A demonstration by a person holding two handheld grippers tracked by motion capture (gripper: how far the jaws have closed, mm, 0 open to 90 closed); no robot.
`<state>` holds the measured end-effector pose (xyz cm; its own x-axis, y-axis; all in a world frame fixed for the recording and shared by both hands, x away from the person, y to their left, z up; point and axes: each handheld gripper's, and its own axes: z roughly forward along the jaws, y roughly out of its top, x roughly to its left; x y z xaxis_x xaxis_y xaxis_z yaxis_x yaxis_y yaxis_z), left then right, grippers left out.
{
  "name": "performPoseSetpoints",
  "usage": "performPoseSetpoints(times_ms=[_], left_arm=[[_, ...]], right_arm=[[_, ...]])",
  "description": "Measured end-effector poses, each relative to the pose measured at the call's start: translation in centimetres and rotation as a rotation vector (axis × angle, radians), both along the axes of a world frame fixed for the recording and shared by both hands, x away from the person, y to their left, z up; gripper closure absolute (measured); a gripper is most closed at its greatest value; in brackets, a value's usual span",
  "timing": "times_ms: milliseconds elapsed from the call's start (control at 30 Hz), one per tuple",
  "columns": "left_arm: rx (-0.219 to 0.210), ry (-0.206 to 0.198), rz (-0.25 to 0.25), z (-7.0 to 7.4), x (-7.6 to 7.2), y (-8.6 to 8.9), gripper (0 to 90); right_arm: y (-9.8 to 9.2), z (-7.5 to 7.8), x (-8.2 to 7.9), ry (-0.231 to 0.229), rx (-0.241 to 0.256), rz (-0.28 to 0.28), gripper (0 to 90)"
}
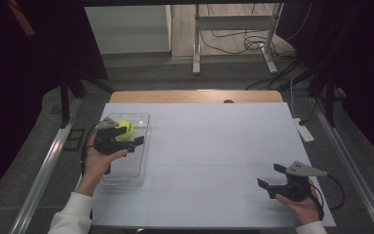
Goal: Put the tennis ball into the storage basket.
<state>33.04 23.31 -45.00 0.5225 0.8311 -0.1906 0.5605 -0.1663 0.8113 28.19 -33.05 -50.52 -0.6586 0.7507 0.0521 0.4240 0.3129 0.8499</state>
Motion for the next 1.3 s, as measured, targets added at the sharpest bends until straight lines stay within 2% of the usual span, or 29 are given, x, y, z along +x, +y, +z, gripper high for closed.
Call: performPoseSetpoints(times_ms=[200,467,633,800,933,1100,1300], left_arm=[[0.017,-0.016,-0.031,-0.1,-1.3,-0.7,14.5],[-0.014,-0.034,-0.059,-0.9,-3.6,-1.1,14.3],[-0.007,-0.055,-0.074,-1.7,-5.3,-1.3,14.0],[-0.003,-0.048,-0.092,-2.8,-6.7,-1.3,13.8],[-0.004,-0.038,-0.085,-3.5,-7.6,-1.2,13.7],[0.0,-0.029,-0.088,-4.1,-8.1,-1.0,13.5],[0.0,-0.031,-0.088,-4.2,-7.9,-1.1,13.5]], right_arm=[[-0.1,0.0,0.0,-0.002,0.001,0.0,11.1],[0.2,0.3,-0.1,-0.009,0.008,0.002,11.1],[0.4,0.4,-0.1,-0.009,0.018,0.003,11.1],[0.5,0.4,0.0,-0.006,0.026,0.005,11.1],[0.5,0.4,0.0,-0.007,0.03,0.008,11.1],[0.5,0.3,0.0,-0.003,0.025,0.011,11.0],[0.6,0.3,0.1,-0.004,0.027,0.013,11.0]])
